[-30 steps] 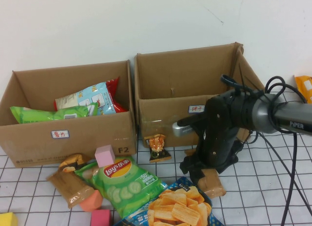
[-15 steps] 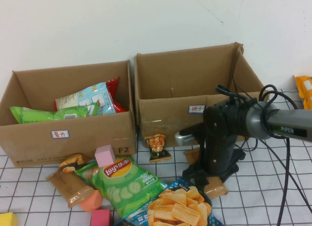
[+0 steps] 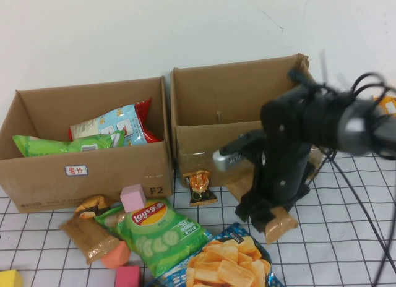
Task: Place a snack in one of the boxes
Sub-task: Pick up the biscuit, then place the biscuit in the biscuit box
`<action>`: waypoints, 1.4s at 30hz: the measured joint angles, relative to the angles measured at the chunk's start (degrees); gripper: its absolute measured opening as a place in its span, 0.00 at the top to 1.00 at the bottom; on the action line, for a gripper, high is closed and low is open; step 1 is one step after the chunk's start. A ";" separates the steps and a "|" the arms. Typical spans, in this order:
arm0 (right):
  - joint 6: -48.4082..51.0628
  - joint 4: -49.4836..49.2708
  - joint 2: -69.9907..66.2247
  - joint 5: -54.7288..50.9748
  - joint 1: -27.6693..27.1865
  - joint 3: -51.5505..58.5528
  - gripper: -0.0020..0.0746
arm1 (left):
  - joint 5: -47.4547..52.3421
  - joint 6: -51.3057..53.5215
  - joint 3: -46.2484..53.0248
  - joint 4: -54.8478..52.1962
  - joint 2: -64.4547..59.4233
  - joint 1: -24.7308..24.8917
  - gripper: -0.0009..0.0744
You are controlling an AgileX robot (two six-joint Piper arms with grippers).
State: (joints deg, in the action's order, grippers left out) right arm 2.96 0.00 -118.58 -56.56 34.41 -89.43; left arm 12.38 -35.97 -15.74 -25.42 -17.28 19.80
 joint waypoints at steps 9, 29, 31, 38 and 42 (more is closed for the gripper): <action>5.65 -0.38 18.20 0.60 2.80 0.79 0.37 | 0.00 0.00 0.00 0.00 0.00 0.00 0.99; -13.52 16.07 8.00 51.24 -4.93 0.82 0.27 | 0.00 0.12 0.00 0.00 0.00 0.00 0.99; -16.10 15.97 7.59 50.43 -5.70 0.82 0.26 | 0.00 0.12 0.00 0.00 0.00 0.00 0.99; -19.35 14.93 13.24 41.84 -6.19 0.82 0.64 | 0.00 0.12 0.00 0.00 0.00 0.00 0.99; -18.98 14.25 21.32 36.67 -6.19 1.30 0.91 | 0.00 0.12 0.00 0.00 0.00 0.00 0.99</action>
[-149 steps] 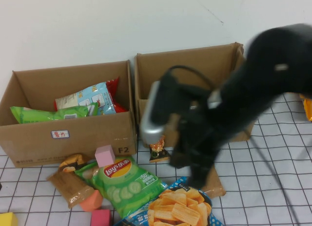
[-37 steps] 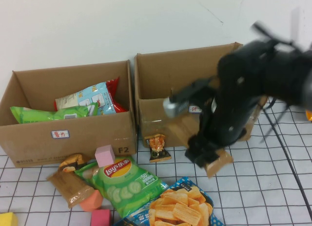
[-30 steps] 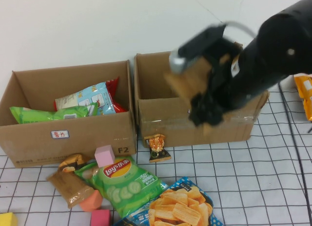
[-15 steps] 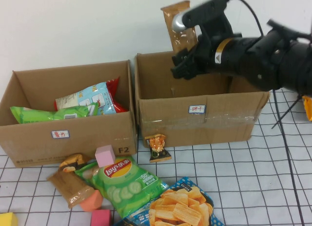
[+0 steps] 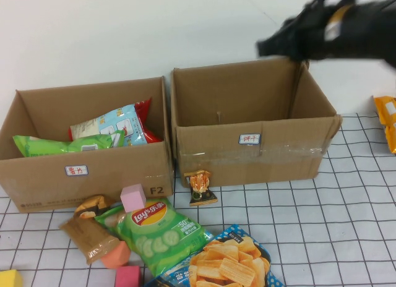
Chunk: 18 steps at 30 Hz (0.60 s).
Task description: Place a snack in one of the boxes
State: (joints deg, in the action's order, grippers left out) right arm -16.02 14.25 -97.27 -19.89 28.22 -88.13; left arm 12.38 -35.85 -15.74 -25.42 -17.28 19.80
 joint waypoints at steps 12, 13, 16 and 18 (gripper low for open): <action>5.85 -0.09 35.18 2.83 3.00 25.75 0.97 | 0.00 0.00 0.00 0.00 0.00 0.00 0.99; 5.99 -0.19 38.21 2.83 3.11 28.33 0.97 | 0.00 0.00 0.00 0.00 0.00 0.00 0.99; 5.99 -0.19 47.08 2.83 3.11 35.26 0.97 | 0.00 0.00 0.00 0.00 0.00 0.00 0.99; 6.07 -0.19 52.23 2.49 3.11 38.89 0.97 | 0.00 0.00 0.00 0.00 0.00 0.00 0.99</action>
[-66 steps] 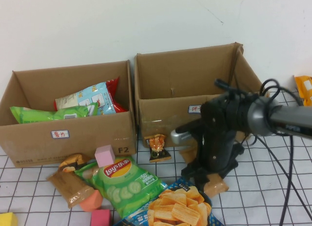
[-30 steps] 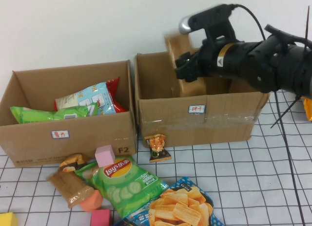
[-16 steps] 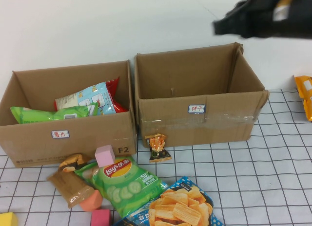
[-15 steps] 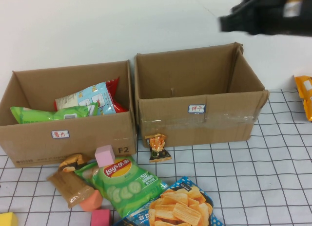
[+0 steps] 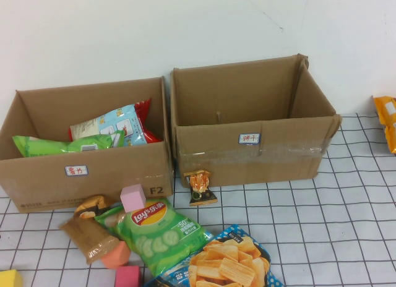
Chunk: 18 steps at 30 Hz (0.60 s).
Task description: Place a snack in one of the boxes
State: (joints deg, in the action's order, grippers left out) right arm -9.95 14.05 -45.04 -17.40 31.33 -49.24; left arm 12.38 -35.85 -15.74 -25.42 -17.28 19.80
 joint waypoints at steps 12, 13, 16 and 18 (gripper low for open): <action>2.83 0.00 23.14 -12.39 0.00 17.90 0.97 | 0.00 0.00 0.00 0.00 0.00 0.00 0.99; 3.77 0.00 24.61 -10.47 0.00 19.74 0.97 | 0.00 0.00 0.00 0.00 0.00 0.00 0.99; 4.84 0.00 28.56 -3.82 0.00 25.43 0.97 | 0.00 0.00 0.00 0.00 0.00 0.00 0.99; 5.00 0.00 31.12 -1.79 0.00 28.40 0.97 | 0.00 0.00 0.00 0.00 0.00 0.00 0.99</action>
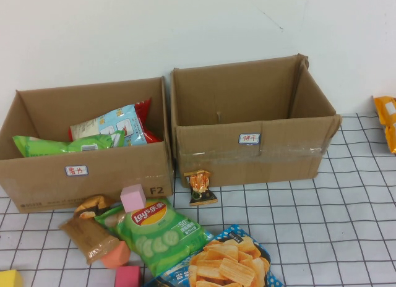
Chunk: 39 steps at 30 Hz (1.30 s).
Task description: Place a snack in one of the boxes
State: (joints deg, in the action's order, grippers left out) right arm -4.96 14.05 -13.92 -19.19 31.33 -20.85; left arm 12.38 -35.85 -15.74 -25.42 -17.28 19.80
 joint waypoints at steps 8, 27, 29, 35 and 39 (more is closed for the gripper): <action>-2.60 -0.13 6.93 3.86 -0.69 11.03 0.97 | 0.00 0.00 0.00 0.00 0.00 0.00 0.99; -0.54 -8.43 14.41 7.44 -35.81 22.40 0.98 | 0.00 0.02 0.00 0.00 0.00 0.00 0.99; -0.14 -8.43 14.41 7.05 -36.68 22.40 0.98 | 0.00 0.02 0.00 0.00 0.00 0.00 0.99; -0.87 -8.81 14.41 1.88 -36.69 22.40 0.98 | 0.00 0.02 0.00 0.00 0.00 0.00 0.99; -1.24 -9.17 14.41 0.03 -36.69 22.40 0.98 | 0.00 0.02 0.00 0.00 0.00 0.00 0.99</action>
State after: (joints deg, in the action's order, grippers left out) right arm -6.20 4.88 0.49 -19.15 -5.36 1.55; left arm 12.38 -35.82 -15.74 -25.42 -17.28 19.80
